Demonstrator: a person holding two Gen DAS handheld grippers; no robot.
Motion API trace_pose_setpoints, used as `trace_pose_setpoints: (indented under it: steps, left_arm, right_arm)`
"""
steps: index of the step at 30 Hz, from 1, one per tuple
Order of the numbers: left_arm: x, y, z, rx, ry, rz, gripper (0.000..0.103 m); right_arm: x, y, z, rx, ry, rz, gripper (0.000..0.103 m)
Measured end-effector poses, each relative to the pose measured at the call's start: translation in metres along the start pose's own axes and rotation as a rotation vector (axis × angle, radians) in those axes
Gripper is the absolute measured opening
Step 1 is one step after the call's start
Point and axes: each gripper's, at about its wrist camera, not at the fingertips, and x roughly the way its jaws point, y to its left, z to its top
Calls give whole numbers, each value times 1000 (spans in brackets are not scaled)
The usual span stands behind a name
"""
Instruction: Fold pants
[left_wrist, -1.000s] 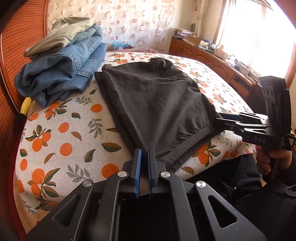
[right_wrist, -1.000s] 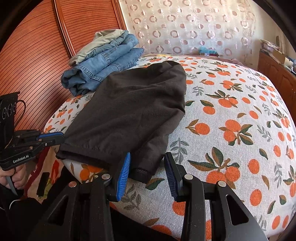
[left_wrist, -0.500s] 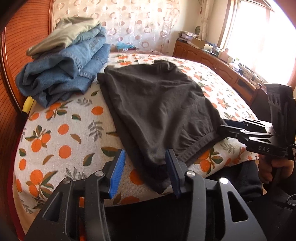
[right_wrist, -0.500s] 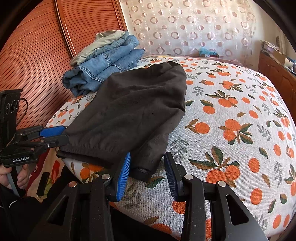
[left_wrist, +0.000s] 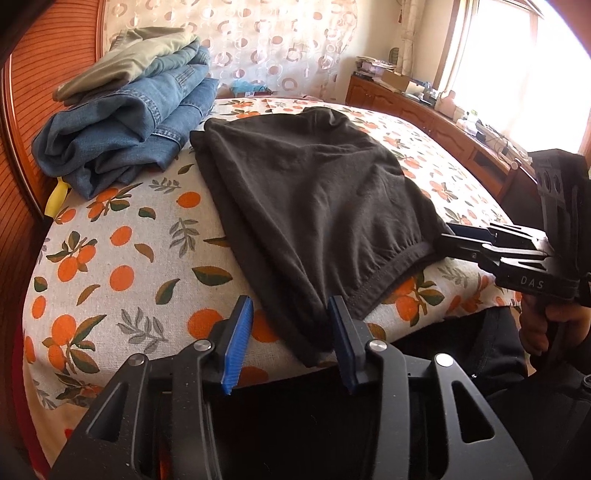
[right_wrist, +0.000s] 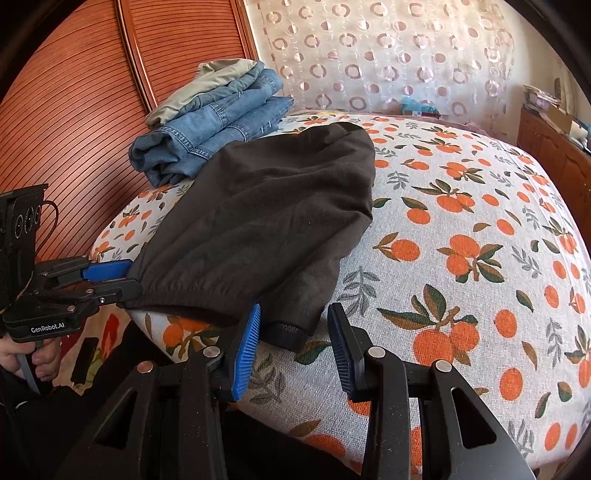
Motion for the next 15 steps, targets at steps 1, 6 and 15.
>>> trace_pose_setpoints:
  steps: [1,6,15]
  left_arm:
    - [0,-1,-1,4,-1,-1,40]
    - [-1,-3,-2,3,0,-10,37]
    - [-4,-2,-7,-11,-14,-30,30]
  right_arm:
    - [0,0,0,-2,1,0,39]
    - [1,4,-1,-18,3,1,39]
    - [1,6,-4,-36,-7,-8,24]
